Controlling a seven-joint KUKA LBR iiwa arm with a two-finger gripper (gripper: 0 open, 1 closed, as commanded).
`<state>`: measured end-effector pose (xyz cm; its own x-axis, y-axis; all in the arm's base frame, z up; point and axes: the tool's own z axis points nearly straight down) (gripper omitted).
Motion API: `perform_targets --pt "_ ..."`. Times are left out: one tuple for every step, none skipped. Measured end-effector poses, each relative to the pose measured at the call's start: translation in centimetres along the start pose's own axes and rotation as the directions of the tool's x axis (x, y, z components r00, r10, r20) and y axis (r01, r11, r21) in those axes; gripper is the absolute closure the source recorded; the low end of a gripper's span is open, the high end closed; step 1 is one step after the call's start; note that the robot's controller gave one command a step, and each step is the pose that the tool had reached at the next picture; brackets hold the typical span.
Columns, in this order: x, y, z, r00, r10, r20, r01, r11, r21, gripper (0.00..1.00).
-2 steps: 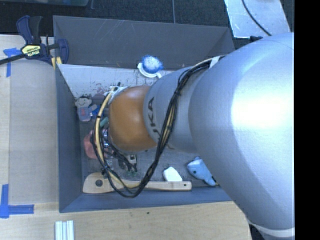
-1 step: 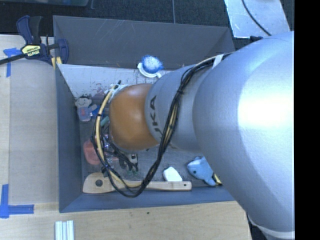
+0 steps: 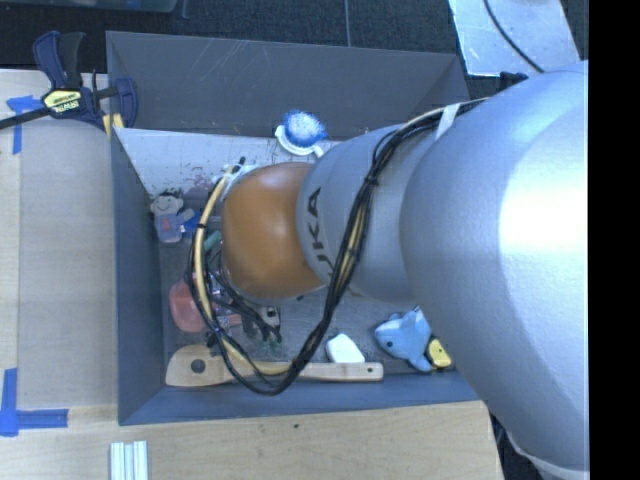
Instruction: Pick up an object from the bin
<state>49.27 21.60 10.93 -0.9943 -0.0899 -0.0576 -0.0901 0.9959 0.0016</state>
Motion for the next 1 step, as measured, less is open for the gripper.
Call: perform_targets --pt "-0.12 -0.04 -1.88 1.0 0.0 0.0 0.0 1.0 0.001 1.0"
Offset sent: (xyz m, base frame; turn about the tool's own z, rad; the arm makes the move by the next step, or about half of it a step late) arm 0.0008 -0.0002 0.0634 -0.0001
